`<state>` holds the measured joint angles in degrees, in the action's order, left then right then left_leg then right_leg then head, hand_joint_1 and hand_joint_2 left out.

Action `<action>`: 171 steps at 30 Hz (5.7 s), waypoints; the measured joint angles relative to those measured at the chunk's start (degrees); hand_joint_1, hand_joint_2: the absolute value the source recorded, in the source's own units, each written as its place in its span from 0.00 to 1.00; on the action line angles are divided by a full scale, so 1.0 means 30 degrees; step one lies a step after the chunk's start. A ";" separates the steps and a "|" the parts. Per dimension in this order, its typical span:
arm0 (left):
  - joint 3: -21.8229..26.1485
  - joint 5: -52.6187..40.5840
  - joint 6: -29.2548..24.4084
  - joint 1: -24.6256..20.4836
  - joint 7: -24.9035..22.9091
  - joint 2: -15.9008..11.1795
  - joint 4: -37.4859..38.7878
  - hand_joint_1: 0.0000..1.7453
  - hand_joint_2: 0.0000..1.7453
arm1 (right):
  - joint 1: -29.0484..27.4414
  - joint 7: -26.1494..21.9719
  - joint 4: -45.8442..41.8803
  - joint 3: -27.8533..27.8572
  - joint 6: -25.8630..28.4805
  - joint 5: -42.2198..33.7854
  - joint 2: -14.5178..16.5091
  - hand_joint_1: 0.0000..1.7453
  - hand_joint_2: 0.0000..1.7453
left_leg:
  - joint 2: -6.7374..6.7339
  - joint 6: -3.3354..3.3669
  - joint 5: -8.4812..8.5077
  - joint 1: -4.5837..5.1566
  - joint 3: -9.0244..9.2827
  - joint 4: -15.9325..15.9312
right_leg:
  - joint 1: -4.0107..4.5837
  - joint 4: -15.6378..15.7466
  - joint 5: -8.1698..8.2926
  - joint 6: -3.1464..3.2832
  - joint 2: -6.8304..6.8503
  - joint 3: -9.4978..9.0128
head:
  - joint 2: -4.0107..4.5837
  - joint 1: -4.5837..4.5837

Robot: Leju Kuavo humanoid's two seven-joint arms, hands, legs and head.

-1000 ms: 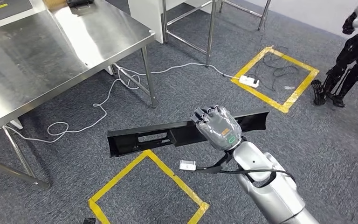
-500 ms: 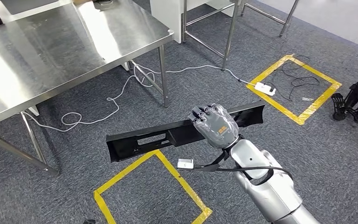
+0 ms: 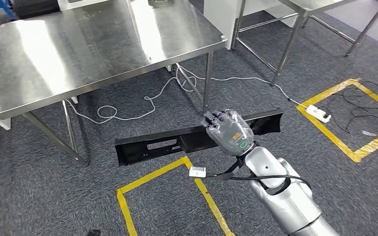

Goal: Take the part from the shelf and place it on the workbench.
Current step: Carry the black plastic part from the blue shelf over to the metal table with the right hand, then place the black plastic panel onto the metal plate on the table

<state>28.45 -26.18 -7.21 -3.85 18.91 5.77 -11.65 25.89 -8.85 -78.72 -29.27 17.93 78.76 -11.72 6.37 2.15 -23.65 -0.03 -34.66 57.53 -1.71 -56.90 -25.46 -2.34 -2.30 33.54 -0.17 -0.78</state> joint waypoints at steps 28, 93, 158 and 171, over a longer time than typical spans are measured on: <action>0.0060 -0.0133 0.0062 -0.0049 0.0015 0.0051 0.0000 0.00 1.00 | -0.0212 0.0100 0.0171 -0.0208 0.0013 -0.0044 -0.0097 0.97 1.00 | -0.0354 0.0196 0.0269 -0.0086 0.0177 -0.0306 | 0.0004 -0.0891 -0.0374 -0.0195 0.0425 0.0326 | 0.0000 -0.0116; 0.0807 -0.0525 0.0328 -0.0072 -0.0065 0.0131 -0.0015 0.00 1.00 | 0.0634 0.1156 0.0543 0.0314 0.0883 0.0359 0.0020 0.97 1.00 | -0.1632 0.0034 0.0088 0.0067 0.0045 -0.0123 | 0.0005 0.0230 0.0304 0.0103 0.0748 -0.0035 | 0.0000 -0.0180; 0.1909 -0.0699 0.0581 0.0169 0.0359 -0.0058 0.0000 0.00 1.00 | 0.3560 0.2271 0.2984 0.2359 0.0624 0.1943 -0.0927 0.97 1.00 | -0.2152 0.0884 0.0667 0.0065 0.0405 -0.1051 | 0.0474 -0.2922 -0.1614 0.0678 0.0745 0.0937 | 0.0000 -0.0113; 0.2304 -0.0659 0.0636 0.0222 0.0546 -0.0071 0.0000 0.00 1.00 | 0.5430 0.2081 0.5191 0.2657 0.0324 0.1723 -0.1557 0.97 1.00 | -0.1988 -0.0379 -0.0979 -0.0121 -0.0065 0.1002 | -0.0252 -0.0063 0.0504 0.0205 0.0679 0.0426 | 0.0000 -0.0135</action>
<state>35.36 -28.16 -5.31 -3.19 20.55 5.56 -11.65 42.18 -2.60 -63.15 -21.30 18.90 83.92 -16.39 0.40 1.01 -26.59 -0.39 -34.85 60.54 -2.46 -57.09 -23.95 -1.72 -0.26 34.82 -0.17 -1.18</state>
